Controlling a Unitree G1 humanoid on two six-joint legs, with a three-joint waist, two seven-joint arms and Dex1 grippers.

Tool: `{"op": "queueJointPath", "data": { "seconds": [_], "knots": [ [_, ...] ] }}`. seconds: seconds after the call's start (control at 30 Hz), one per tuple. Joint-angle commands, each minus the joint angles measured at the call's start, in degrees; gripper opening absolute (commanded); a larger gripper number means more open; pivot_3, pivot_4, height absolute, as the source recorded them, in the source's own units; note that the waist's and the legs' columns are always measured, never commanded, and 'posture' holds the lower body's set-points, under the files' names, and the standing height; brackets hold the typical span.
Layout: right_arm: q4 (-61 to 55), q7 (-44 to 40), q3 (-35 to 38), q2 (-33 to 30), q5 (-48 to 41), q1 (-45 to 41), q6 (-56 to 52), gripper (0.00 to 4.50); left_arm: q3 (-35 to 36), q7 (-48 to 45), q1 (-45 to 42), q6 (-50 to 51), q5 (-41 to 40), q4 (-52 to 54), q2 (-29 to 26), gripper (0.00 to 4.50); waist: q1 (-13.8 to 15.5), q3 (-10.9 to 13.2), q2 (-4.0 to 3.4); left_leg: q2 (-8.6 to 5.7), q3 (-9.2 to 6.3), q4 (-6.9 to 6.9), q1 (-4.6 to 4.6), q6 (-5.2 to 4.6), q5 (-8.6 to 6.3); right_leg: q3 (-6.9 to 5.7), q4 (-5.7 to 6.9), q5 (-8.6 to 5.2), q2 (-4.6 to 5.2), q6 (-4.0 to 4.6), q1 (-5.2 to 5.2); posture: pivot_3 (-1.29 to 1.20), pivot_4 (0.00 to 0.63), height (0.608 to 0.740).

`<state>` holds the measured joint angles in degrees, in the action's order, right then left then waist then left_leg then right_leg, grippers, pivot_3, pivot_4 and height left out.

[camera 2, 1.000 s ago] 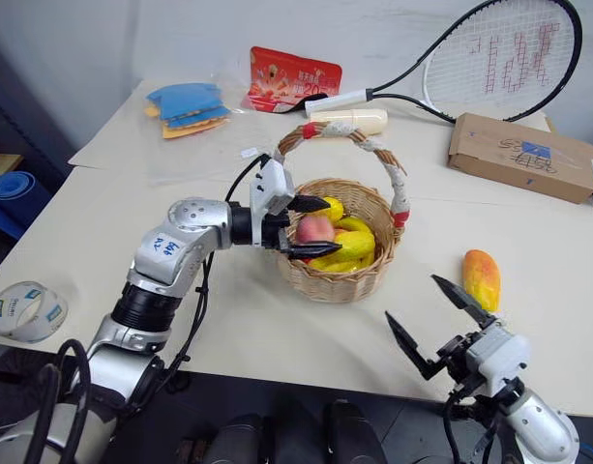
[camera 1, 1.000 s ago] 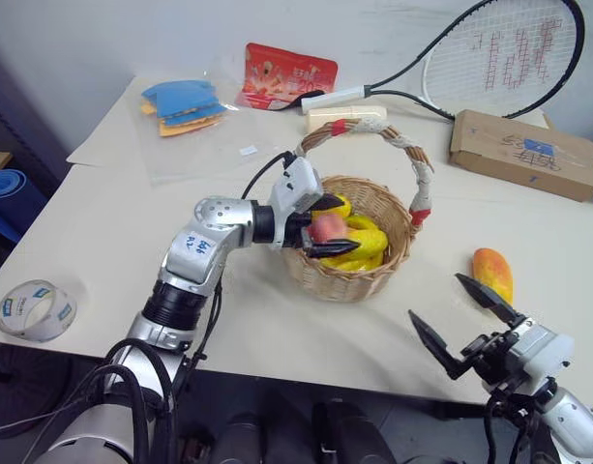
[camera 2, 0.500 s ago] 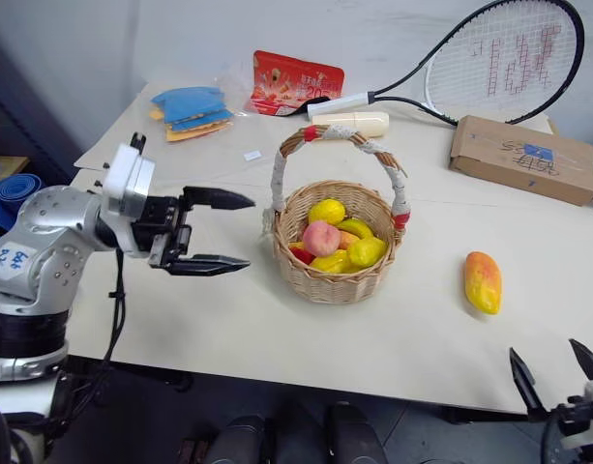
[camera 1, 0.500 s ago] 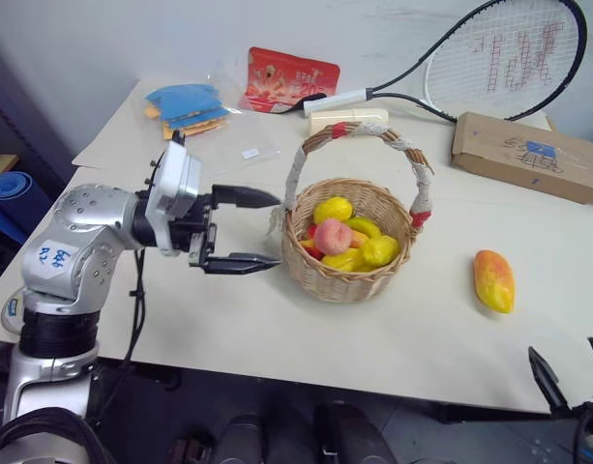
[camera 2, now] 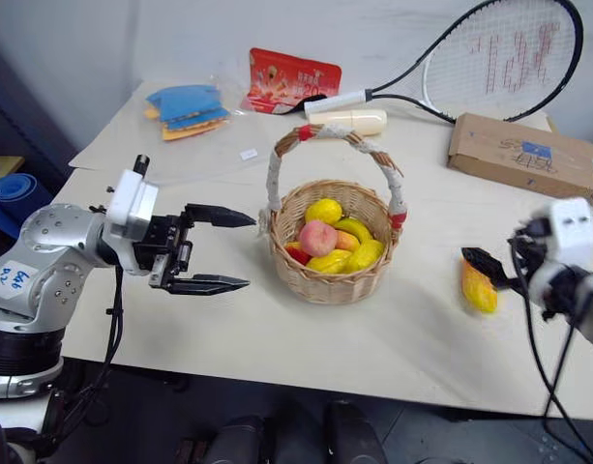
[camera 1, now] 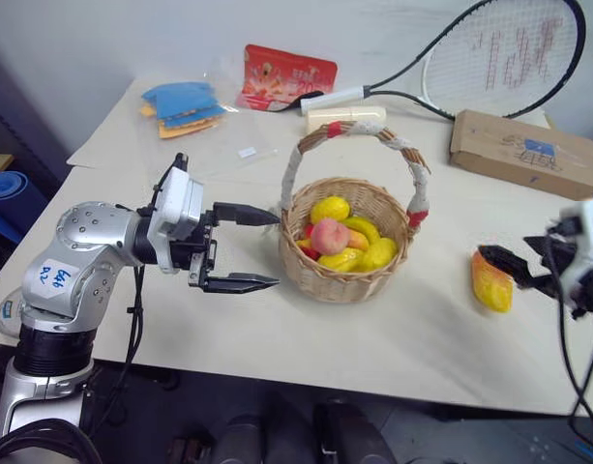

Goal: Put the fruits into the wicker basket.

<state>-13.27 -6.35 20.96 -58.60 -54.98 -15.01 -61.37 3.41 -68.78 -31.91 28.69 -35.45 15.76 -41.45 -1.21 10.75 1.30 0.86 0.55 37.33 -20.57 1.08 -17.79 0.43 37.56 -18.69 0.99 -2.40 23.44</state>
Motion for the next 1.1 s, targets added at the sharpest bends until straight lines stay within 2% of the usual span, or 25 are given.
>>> {"op": "queueJointPath", "data": {
  "seconds": [0.03, 0.1, 0.2, 0.27, 0.37, 0.53, 0.63, 0.7, 0.77, 0.8, 0.83, 0.9, 1.1],
  "knots": [
    [6.1, 1.8, -4.4, -1.9, 7.6, -5.2, -3.3, 4.5, 0.4, 0.7, 0.0, -0.6, -0.3, 2.7, -0.7, 4.49, 0.4, 0.0, -0.01, -0.01, 0.01, 0.05, -0.25, -0.01, 0.0, 0.0, 0.0, 0.03, 0.03, -0.05, 0.23, 0.0, 0.15, 0.74],
    [8.3, 0.1, -7.2, -3.2, 11.6, -6.7, -3.3, 4.5, 0.5, 1.2, 0.2, -0.3, -0.5, 3.2, -0.9, 4.49, 1.0, 0.0, -0.02, 0.0, 0.02, 0.26, -0.67, -0.01, 0.0, -0.01, 0.03, 0.05, 0.05, -0.09, 0.52, 0.0, 0.15, 0.74],
    [10.0, -2.7, -8.3, -3.4, 13.0, -7.4, -6.8, 4.5, 0.9, 1.8, 0.6, -0.1, -0.7, 3.9, -1.2, 4.49, 1.3, 0.0, -0.02, -0.07, 0.1, 0.35, -0.83, -0.28, -0.15, -0.06, 0.0, 0.07, 0.24, -0.13, 0.61, 0.0, 0.15, 0.74],
    [9.6, -5.6, -7.8, -2.9, 11.0, -7.2, -11.7, 4.5, 1.0, 2.1, 0.9, 0.1, -1.0, 4.4, -1.4, 4.49, 1.2, 0.0, -0.02, -0.08, 0.16, 0.45, -0.84, -0.42, -0.23, -0.06, 0.01, 0.1, 0.3, -0.17, 0.61, 0.0, 0.15, 0.74],
    [11.1, -7.2, -3.3, 1.2, 7.6, -8.4, -19.0, 4.5, 1.1, 2.5, 1.0, 0.3, -1.3, 4.8, -1.6, 4.49, 1.1, 0.0, -0.02, -0.08, 0.17, 0.61, -0.83, -0.46, -0.24, -0.06, 0.11, 0.13, 0.32, -0.22, 0.58, 0.0, 0.15, 0.74],
    [14.4, -11.0, -7.0, -0.1, 13.5, -4.3, -17.6, 4.5, 2.0, 2.0, 1.9, 1.8, -3.7, 6.2, -2.5, 4.49, 1.0, 0.0, -0.04, -0.08, 0.16, 0.63, -0.63, -0.47, -0.23, -0.06, 0.15, 0.14, 0.32, -0.23, 0.42, 0.0, 0.15, 0.74],
    [15.4, -12.6, -6.8, 0.0, 17.1, -3.3, -11.9, 3.95, 2.3, 1.1, 2.2, 1.9, -4.2, 5.9, -3.8, 4.5, 1.0, 0.0, -0.04, -0.09, 0.15, 0.63, -0.6, -0.47, -0.23, -0.07, 0.1, 0.14, 0.32, -0.23, 0.36, 0.0, 0.15, 0.74],
    [14.3, -16.6, -4.3, 0.4, 16.5, -2.5, -8.3, 3.26, 2.6, 1.6, 2.7, 2.5, -5.1, 6.5, -4.0, 4.5, 1.0, 0.0, -0.04, -0.12, 0.15, 0.66, -0.61, -0.48, -0.23, -0.06, 0.09, 0.15, 0.32, -0.25, 0.36, 0.0, 0.15, 0.74],
    [11.9, -22.2, -2.5, 0.2, 16.1, -0.4, -2.8, 2.68, 2.9, 2.1, 3.5, 2.8, -5.6, 7.1, -4.2, 4.5, 1.0, 0.0, -0.04, -0.12, 0.15, 0.66, -0.61, -0.48, -0.23, -0.06, 0.09, 0.16, 0.33, -0.26, 0.35, 0.0, 0.15, 0.74],
    [9.2, -27.4, -1.5, -0.9, 15.3, 1.7, 0.4, 2.29, 3.3, 2.4, 4.2, 2.8, -5.7, 7.3, -4.3, 4.5, 1.0, 0.0, -0.05, -0.12, 0.15, 0.65, -0.6, -0.49, -0.23, -0.06, 0.09, 0.16, 0.32, -0.26, 0.36, 0.0, 0.15, 0.74],
    [6.4, -32.9, -0.2, -2.0, 14.4, 3.9, 3.4, 2.14, 3.6, 2.5, 4.7, 2.9, -5.7, 7.4, -4.5, 4.5, 1.0, 0.0, -0.07, -0.12, 0.15, 0.64, -0.63, -0.49, -0.23, -0.07, 0.09, 0.16, 0.32, -0.26, 0.37, 0.0, 0.15, 0.74],
    [2.4, -40.4, 2.5, -3.2, 12.6, 6.7, 7.0, 2.14, 4.1, 2.9, 5.5, 3.0, -5.8, 7.5, -4.7, 4.5, 0.9, 0.0, -0.11, -0.11, 0.14, 0.59, -0.6, -0.49, -0.23, -0.07, 0.08, 0.15, 0.3, -0.26, 0.37, 0.0, 0.15, 0.74],
    [-4.1, -49.9, 6.9, -5.0, 9.1, 10.0, 8.4, 2.14, 5.3, 3.5, 7.1, 3.0, -6.0, 7.5, -5.4, 4.5, 1.0, 0.0, -0.11, -0.1, 0.11, 0.64, -0.47, -0.48, -0.23, -0.09, 0.06, 0.16, 0.32, -0.28, 0.21, 0.0, 0.15, 0.74]
  ]
}}
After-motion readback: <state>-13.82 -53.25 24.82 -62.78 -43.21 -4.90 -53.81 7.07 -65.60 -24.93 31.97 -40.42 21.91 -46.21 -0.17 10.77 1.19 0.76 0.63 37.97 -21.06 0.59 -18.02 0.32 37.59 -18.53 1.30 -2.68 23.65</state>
